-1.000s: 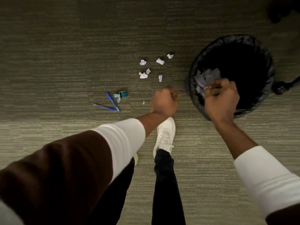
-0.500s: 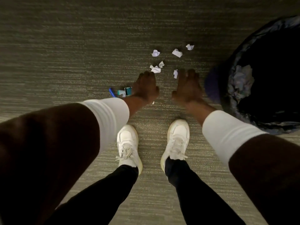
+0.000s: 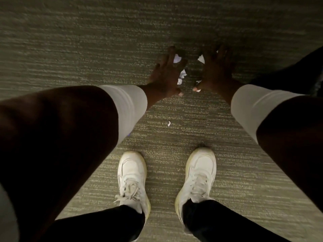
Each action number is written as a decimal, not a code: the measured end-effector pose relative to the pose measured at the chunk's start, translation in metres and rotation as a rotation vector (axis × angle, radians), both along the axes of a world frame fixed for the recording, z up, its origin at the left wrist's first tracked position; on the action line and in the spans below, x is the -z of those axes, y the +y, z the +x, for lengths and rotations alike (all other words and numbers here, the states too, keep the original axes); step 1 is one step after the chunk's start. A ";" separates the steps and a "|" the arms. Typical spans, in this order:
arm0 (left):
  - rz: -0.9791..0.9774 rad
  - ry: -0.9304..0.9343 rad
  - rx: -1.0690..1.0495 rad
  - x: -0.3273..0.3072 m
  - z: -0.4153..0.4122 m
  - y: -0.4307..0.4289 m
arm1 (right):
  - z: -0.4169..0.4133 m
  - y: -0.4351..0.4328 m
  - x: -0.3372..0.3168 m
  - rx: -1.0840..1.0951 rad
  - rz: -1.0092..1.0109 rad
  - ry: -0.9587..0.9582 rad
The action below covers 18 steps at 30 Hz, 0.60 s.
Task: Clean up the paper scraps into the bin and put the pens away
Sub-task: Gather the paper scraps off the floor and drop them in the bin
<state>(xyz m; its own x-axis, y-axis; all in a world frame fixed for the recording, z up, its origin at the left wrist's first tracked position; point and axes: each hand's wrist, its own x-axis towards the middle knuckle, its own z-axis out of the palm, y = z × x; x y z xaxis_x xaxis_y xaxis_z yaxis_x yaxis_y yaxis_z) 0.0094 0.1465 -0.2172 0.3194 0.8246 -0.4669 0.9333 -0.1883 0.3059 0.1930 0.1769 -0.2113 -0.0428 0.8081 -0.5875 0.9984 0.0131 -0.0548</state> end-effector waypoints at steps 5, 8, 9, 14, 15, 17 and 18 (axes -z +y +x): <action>0.039 -0.099 0.009 0.005 0.008 -0.004 | -0.001 -0.008 0.005 -0.085 0.021 -0.021; 0.023 -0.072 0.101 0.007 0.013 -0.015 | -0.008 -0.024 0.004 -0.150 0.131 0.014; 0.050 -0.064 0.121 0.006 0.014 -0.019 | -0.010 -0.030 0.005 -0.156 0.160 0.033; 0.077 -0.089 0.124 -0.008 0.009 -0.048 | -0.009 -0.057 0.002 -0.256 0.198 0.024; 0.058 -0.085 0.097 -0.014 0.007 -0.054 | -0.008 -0.062 0.000 -0.254 0.192 0.027; 0.012 -0.085 0.023 -0.027 0.002 -0.069 | -0.007 -0.075 -0.008 -0.211 0.157 0.023; -0.005 -0.082 -0.008 -0.034 -0.001 -0.077 | -0.007 -0.083 -0.014 -0.169 0.139 0.021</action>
